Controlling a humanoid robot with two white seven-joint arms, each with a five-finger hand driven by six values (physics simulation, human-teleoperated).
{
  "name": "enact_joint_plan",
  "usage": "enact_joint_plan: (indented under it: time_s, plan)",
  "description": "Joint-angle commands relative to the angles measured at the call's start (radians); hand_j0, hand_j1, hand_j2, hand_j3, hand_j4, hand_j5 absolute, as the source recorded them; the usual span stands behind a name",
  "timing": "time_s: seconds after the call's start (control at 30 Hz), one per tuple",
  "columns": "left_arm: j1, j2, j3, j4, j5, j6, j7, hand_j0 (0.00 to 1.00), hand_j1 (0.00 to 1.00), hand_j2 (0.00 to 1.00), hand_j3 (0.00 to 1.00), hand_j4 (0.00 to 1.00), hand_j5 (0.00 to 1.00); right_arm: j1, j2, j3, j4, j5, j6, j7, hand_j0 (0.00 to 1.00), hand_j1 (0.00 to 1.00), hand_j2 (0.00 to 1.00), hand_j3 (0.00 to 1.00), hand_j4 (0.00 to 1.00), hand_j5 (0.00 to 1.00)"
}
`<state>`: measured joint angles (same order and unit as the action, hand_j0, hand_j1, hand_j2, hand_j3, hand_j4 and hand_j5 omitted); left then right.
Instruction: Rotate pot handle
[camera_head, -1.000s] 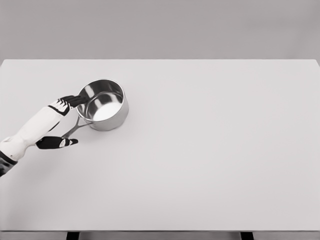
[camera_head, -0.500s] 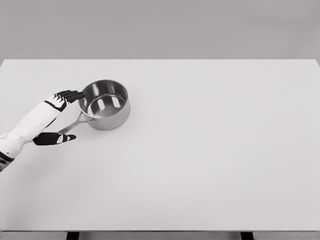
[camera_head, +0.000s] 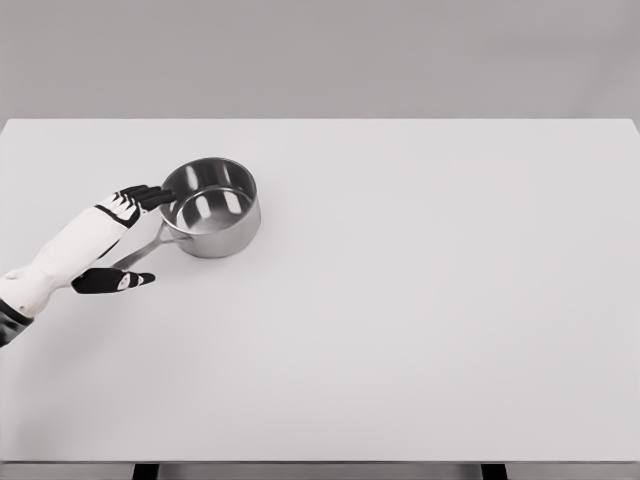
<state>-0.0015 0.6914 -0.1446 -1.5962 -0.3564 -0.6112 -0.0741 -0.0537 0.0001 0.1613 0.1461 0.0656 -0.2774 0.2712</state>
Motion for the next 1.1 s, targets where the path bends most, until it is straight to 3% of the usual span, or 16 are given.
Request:
enact_joint_plan:
  time_s: [0.0, 0.23, 0.3, 0.37, 0.9, 1.0, 1.07]
  plan:
    - [-0.002, -0.006, 0.004, -0.004, 0.005, 0.0, -0.001, 1.0, 1.0, 1.0, 1.0, 1.0, 1.0, 0.0, 0.0, 0.0, 0.001, 0.0, 0.0, 0.0, 1.0, 1.0, 1.0, 1.0, 1.0, 1.0]
    - [-0.017, -0.018, -0.01, -0.053, -0.041, 0.0, 0.0, 1.0, 1.0, 1.0, 1.0, 1.0, 1.0, 0.0, 0.0, 0.0, 0.001, 0.0, 0.0, 0.0, 1.0, 1.0, 1.0, 1.0, 1.0, 1.0]
    - [-0.018, -0.049, -0.009, -0.056, -0.108, 0.0, 0.003, 1.0, 1.0, 1.0, 1.0, 1.0, 1.0, 0.0, 0.0, 0.0, 0.0, 0.0, 0.0, 0.0, 1.0, 1.0, 1.0, 1.0, 1.0, 1.0]
    - [-0.02, -0.052, -0.009, -0.054, -0.11, 0.0, 0.002, 1.0, 1.0, 1.0, 1.0, 1.0, 1.0, 0.0, 0.0, 0.0, 0.0, 0.0, 0.0, 0.0, 1.0, 1.0, 1.0, 1.0, 1.0, 1.0]
    - [-0.046, -0.092, -0.012, 0.022, -0.151, 0.0, -0.001, 1.0, 1.0, 1.0, 1.0, 1.0, 1.0, 0.0, 0.0, 0.0, 0.0, 0.0, 0.0, 0.0, 1.0, 1.0, 1.0, 1.0, 1.0, 1.0]
    - [-0.063, -0.127, -0.012, 0.051, -0.197, 0.0, -0.003, 1.0, 1.0, 1.0, 1.0, 1.0, 1.0, 0.0, 0.0, 0.0, 0.0, 0.0, 0.0, 0.0, 1.0, 1.0, 1.0, 1.0, 1.0, 1.0]
    - [-0.066, -0.128, -0.046, 0.055, -0.207, 0.0, -0.003, 1.0, 1.0, 1.0, 1.0, 1.0, 1.0, 0.0, 0.0, 0.0, 0.0, 0.0, 0.0, 0.0, 1.0, 1.0, 1.0, 1.0, 1.0, 1.0]
